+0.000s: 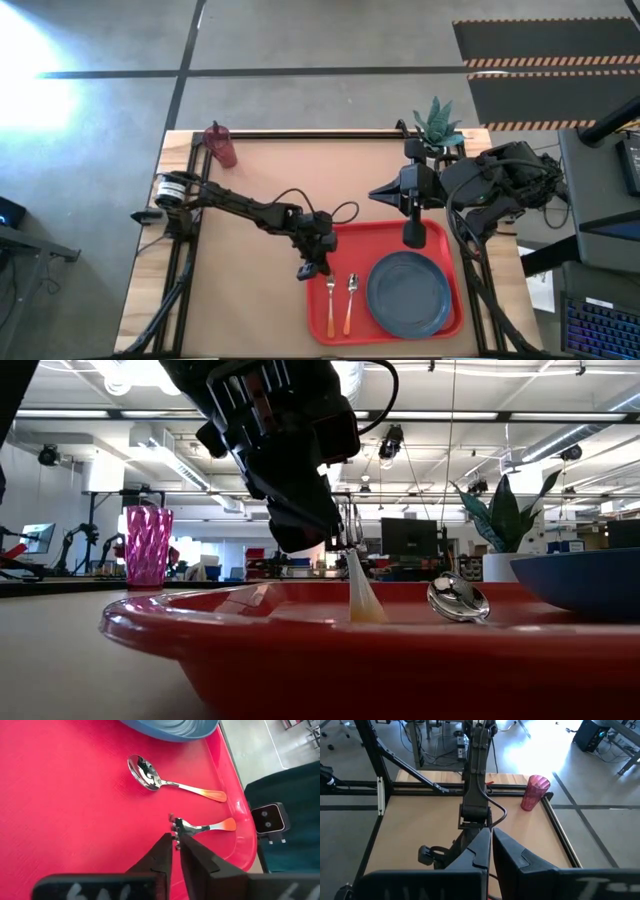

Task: Pick and place plate/cup/fork/spoon on tray
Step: Put the orange fork on the orange serving tray to the left of the orange spoon, then move the orange serving tray to the center of the table

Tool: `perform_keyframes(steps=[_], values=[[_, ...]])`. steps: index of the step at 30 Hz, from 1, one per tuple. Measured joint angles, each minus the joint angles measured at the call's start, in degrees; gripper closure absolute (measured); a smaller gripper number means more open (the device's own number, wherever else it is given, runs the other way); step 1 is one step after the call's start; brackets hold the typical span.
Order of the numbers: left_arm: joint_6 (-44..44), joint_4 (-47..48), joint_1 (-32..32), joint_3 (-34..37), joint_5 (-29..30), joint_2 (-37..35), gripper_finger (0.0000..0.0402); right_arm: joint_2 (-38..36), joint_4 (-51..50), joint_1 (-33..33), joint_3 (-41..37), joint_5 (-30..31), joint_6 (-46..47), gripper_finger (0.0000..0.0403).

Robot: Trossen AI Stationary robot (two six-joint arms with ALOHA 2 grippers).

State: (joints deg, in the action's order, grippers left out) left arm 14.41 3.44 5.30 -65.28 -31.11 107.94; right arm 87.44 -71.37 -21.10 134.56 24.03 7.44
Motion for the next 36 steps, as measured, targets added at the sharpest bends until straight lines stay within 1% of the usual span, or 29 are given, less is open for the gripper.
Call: perform_keyframes(steps=[8,13,16,23,36], values=[[0.2,0.0,0.0,0.0,1.6,0.0,0.0289,0.0,-0.5,0.0,0.0,0.0,0.0,0.0394],[0.2,0.0,0.0,0.0,1.6,-0.1,0.0253,0.0,-0.5,0.0,0.0,0.0,0.0,0.0394],[0.3,0.0,-0.1,-0.1,1.6,-0.2,0.0245,0.0,-0.5,0.0,0.0,0.0,0.0,0.0394],[0.4,0.1,-0.5,-0.1,1.6,-1.3,0.0243,0.0,-0.8,0.0,0.0,0.0,0.0,0.0394],[0.3,1.2,-3.0,-0.1,1.6,-7.9,0.0243,0.0,-1.8,0.0,0.0,0.0,0.1,0.0394]])
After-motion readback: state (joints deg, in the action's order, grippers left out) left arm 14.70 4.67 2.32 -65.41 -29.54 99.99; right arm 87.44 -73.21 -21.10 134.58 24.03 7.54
